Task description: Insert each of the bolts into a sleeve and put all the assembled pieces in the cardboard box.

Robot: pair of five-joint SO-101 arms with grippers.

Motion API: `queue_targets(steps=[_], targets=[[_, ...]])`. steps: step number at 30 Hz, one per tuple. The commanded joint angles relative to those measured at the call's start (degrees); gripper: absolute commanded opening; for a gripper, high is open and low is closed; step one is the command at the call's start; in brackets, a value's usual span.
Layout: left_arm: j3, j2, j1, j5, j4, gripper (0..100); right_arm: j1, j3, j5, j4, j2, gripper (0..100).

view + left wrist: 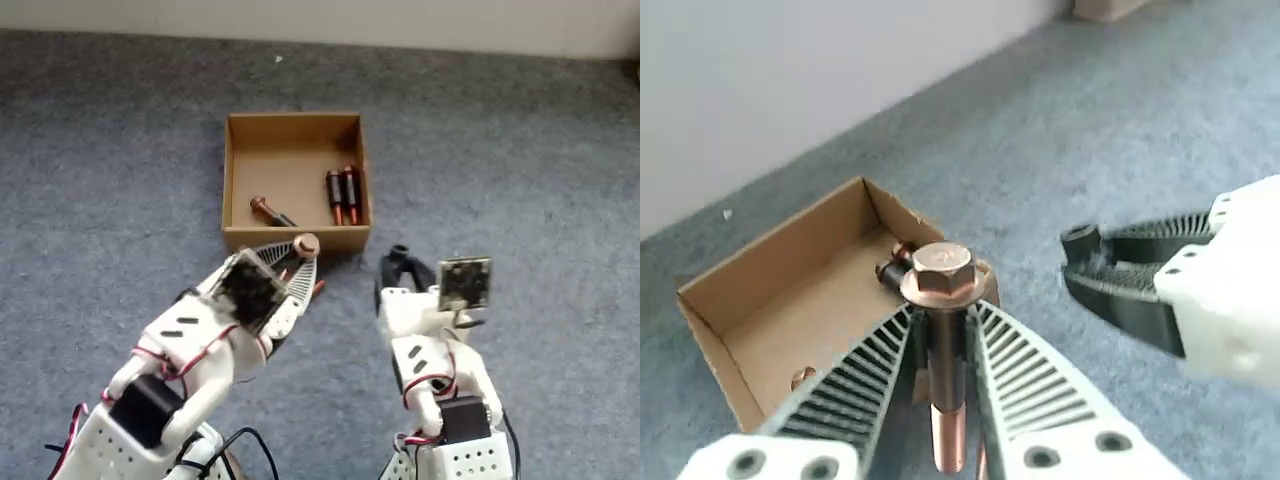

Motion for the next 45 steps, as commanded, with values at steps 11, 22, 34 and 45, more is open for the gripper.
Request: queue_targets(steps=[11, 22, 34, 45], targets=[[2.07, -16.75, -0.75, 8.00, -9.05, 1, -21.58, -3.82, 8.70, -6.46, -1.10, 0.5], [2.77, -17.01, -4.09, 13.19, -9.05, 1, -25.80, -3.74, 12.48, -12.70, -1.10, 0.5], [4.26, -17.10, -4.35, 15.56, -9.05, 1, -25.63, -3.74, 12.57, -18.86, -1.10, 0.5], [3.38, -17.19, -3.03, 15.38, -8.97, 1, -25.80, -0.75, 12.57, -18.86, -1.10, 0.5]])
